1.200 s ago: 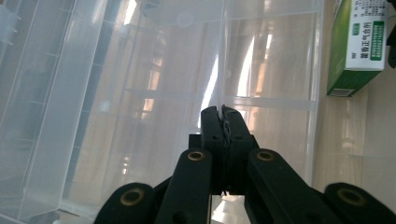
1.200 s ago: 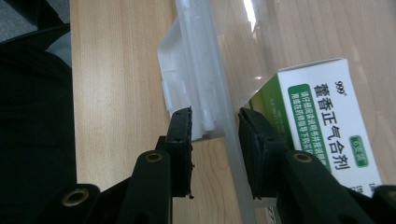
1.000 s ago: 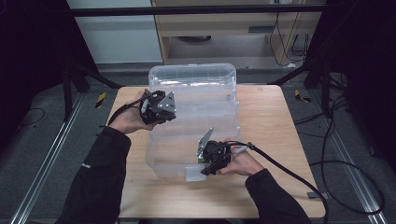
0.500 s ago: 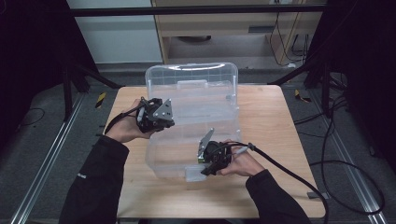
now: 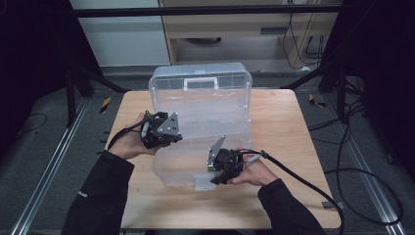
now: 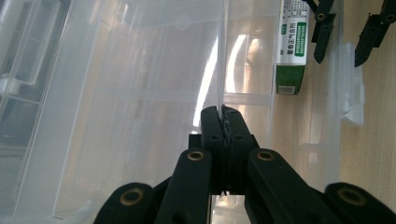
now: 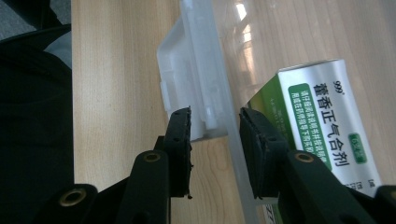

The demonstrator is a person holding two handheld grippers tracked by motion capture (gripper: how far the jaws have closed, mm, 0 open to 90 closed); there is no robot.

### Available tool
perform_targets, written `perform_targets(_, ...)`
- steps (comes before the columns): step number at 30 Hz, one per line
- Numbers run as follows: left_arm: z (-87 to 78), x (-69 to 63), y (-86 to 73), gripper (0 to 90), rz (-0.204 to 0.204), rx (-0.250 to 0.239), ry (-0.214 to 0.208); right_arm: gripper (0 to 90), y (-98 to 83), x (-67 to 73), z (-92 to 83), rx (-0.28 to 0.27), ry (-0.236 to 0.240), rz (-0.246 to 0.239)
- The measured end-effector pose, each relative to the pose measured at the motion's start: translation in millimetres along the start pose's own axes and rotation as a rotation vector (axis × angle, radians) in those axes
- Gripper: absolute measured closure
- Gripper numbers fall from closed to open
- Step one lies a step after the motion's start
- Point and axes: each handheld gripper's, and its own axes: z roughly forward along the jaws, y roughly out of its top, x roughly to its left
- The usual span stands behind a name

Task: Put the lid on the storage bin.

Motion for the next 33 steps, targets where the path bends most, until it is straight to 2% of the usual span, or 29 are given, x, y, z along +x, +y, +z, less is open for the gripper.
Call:
perform_targets(4,0.2,-5.9,-0.8,88.4,-0.002,0.006,-0.002,64.4,-0.6,1.3,-0.4,-0.004,-0.015,-0.014)
perform_targets(7,1.1,-10.3,-3.2,88.3,-0.02,-0.001,-0.012,64.1,-0.7,3.3,-0.4,-0.011,-0.027,-0.012)
perform_targets(10,1.4,-13.0,-5.3,87.9,-0.016,0.0,-0.02,63.5,-0.8,4.9,-1.4,-0.009,-0.042,-0.025)
perform_targets(14,1.7,-16.6,-6.4,87.2,-0.018,-0.005,-0.009,63.0,-1.5,7.8,-2.4,-0.018,-0.063,-0.032)
perform_targets(17,2.1,-17.4,-6.9,87.1,-0.023,-0.008,-0.01,66.9,-2.7,9.2,-6.4,-0.059,-0.088,-0.032)
perform_targets(25,3.0,-20.2,-8.0,87.0,-0.031,-0.005,-0.022,68.4,-9.5,15.0,-24.7,-0.146,-0.12,0.013)
perform_targets(29,3.4,-21.4,-7.4,86.8,-0.031,0.002,-0.025,73.2,-14.1,17.5,-39.4,-0.227,-0.109,0.054)
perform_targets(33,3.9,-22.7,-7.3,86.4,-0.033,-0.001,-0.019,77.3,-15.6,23.2,-56.5,-0.294,-0.132,0.074)
